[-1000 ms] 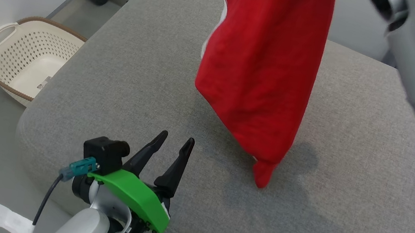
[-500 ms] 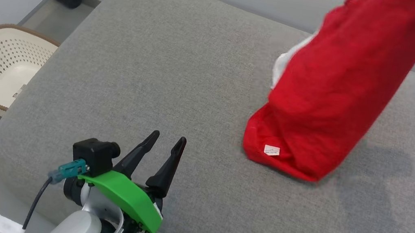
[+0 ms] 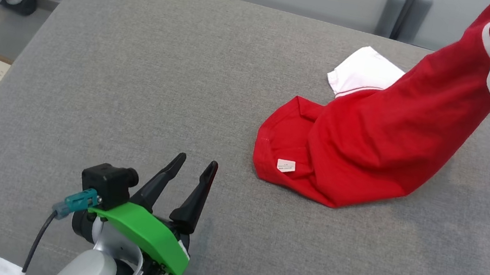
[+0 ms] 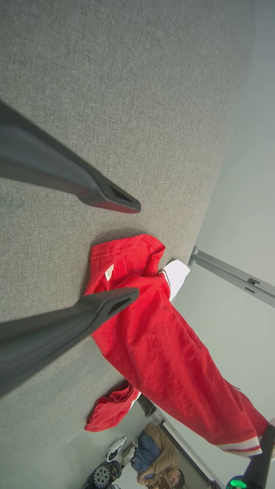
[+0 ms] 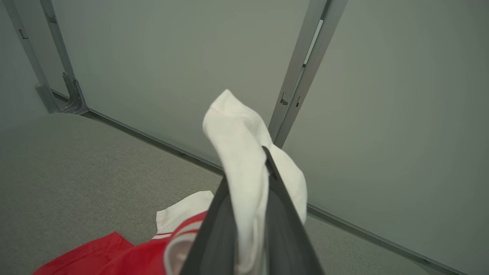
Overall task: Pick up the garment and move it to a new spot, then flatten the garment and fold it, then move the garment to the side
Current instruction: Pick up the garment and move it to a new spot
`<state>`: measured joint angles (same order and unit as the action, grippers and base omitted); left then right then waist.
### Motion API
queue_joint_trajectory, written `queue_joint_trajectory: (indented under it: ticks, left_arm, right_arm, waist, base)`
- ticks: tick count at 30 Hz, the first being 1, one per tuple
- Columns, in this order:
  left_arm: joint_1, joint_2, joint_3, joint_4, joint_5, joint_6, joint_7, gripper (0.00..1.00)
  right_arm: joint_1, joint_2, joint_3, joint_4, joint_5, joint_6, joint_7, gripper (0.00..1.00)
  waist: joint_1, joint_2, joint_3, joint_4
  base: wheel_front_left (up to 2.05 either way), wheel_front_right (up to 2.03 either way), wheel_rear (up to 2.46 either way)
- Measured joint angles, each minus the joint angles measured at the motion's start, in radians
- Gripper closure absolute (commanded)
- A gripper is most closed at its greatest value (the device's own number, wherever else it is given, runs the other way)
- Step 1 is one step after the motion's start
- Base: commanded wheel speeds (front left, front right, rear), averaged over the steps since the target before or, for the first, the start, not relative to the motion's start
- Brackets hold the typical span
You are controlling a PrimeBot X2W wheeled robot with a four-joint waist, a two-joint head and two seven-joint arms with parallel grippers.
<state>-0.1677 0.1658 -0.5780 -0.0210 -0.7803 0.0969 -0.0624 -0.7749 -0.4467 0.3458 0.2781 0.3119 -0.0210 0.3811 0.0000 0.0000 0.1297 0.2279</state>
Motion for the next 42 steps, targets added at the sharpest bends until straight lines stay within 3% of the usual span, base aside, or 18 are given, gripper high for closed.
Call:
queue_joint_trajectory:
  ticks: [6,9,22,36,38,39,40,41,42]
  left_arm:
    - [0.001,0.001,-0.011,-0.003,0.0,0.0,0.01,0.0]
    - [0.002,0.001,-0.016,-0.011,0.0,0.0,0.018,0.0]
    - [-0.003,0.001,-0.034,0.016,0.0,-0.001,0.041,0.0]
    - [-0.076,0.004,-0.018,0.108,0.0,-0.027,0.054,0.0]
    - [-0.082,0.005,-0.011,0.121,-0.001,-0.028,0.054,0.0]
    - [-0.085,0.005,-0.008,0.133,-0.003,-0.034,0.054,0.0]
    - [-0.088,0.005,-0.008,0.143,-0.006,-0.036,0.054,0.0]
    - [-0.09,0.006,-0.008,0.151,-0.006,-0.037,0.054,0.0]
    - [-0.092,0.006,-0.008,0.161,-0.009,-0.044,0.057,0.0]
  right_arm:
    - [0.198,-0.052,-0.072,-0.04,0.008,-0.077,-0.02,1.0]
    - [0.303,-0.091,-0.128,-0.041,0.012,-0.095,-0.02,1.0]
    - [0.641,0.02,-0.245,-0.043,0.068,-0.104,-0.097,1.0]
    - [0.707,0.096,-0.267,-0.035,0.039,-0.104,-0.202,1.0]
    - [0.706,0.106,-0.266,-0.038,0.033,-0.104,-0.215,0.8]
    - [0.707,0.107,-0.264,-0.04,0.028,-0.104,-0.221,0.62]
    - [0.706,0.109,-0.263,-0.044,0.025,-0.104,-0.227,0.36]
    - [0.706,0.112,-0.261,-0.049,0.021,-0.104,-0.237,0.0]
    - [0.706,0.116,-0.263,-0.053,0.018,-0.104,-0.245,0.0]
  waist:
    - [0.0,0.0,0.005,-0.048]
    - [0.0,0.0,0.01,-0.069]
    - [0.0,0.0,0.065,-0.142]
    - [0.0,0.0,0.117,-0.194]
    - [0.0,0.0,0.121,-0.201]
    - [0.0,0.0,0.122,-0.204]
    - [0.0,0.0,0.124,-0.206]
    - [0.0,0.0,0.125,-0.209]
    - [0.0,0.0,0.126,-0.21]
  base:
    - [0.0,0.0,0.0]
    - [0.0,0.0,0.0]
    - [0.0,0.0,0.0]
    - [0.0,0.0,0.0]
    - [0.0,0.0,0.0]
    - [0.0,0.0,0.0]
    - [0.0,0.0,0.0]
    - [0.0,0.0,0.0]
    - [0.0,0.0,0.0]
